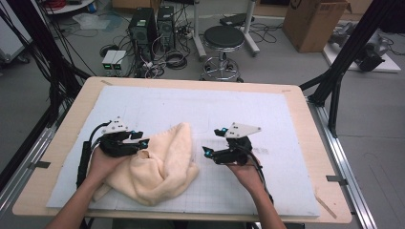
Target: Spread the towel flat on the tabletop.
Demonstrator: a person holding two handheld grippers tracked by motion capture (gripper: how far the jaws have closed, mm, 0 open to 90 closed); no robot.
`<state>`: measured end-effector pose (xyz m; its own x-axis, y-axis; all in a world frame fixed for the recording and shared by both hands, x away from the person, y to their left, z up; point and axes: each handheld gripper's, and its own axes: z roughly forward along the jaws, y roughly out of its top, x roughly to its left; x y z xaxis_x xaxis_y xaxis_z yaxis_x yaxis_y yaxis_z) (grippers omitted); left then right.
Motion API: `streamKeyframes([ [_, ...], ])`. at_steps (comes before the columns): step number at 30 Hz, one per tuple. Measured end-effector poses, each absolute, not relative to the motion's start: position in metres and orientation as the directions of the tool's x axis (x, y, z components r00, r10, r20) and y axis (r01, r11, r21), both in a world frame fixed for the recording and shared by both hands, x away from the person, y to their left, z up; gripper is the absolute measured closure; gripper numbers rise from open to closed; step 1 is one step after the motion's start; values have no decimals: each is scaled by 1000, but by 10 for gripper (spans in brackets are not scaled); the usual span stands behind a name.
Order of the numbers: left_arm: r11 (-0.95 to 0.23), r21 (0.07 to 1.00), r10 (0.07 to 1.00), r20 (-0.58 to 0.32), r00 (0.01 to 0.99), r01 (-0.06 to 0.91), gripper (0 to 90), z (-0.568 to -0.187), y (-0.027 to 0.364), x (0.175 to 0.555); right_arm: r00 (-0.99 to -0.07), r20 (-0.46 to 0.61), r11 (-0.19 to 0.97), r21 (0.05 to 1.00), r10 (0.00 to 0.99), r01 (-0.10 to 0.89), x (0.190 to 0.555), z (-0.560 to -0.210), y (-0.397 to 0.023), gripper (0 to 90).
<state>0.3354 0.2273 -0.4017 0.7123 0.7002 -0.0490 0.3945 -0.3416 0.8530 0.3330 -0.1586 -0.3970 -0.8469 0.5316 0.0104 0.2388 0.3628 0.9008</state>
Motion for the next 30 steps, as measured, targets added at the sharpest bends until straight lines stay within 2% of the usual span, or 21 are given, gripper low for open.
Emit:
streamKeyframes([
  [5,-316,867,709,-54,703,385,529,-399,229,333,-851,37,362,894,524,263,348,-401,-140,241],
  [14,-303,877,721,-44,692,372,500,-396,231,330,-820,62,362,877,569,317,371,-418,-116,272],
  [20,-302,878,717,-48,695,371,491,-395,232,330,-821,63,383,863,567,330,378,-427,-99,340],
  [22,-296,879,717,-54,695,373,490,-396,231,331,-825,83,383,857,558,345,380,-431,-95,388],
  [23,-293,880,718,-56,694,374,489,-396,231,331,-827,80,400,847,557,351,383,-435,-91,460],
  [24,-294,880,719,-54,693,374,489,-396,231,331,-827,80,400,847,557,351,383,-435,-91,460],
  [26,-299,879,715,-51,697,371,489,-396,231,331,-831,87,423,829,550,366,384,-441,-86,531],
  [30,-300,877,713,-55,699,375,489,-397,231,331,-844,32,501,792,536,348,384,-444,-75,744],
])
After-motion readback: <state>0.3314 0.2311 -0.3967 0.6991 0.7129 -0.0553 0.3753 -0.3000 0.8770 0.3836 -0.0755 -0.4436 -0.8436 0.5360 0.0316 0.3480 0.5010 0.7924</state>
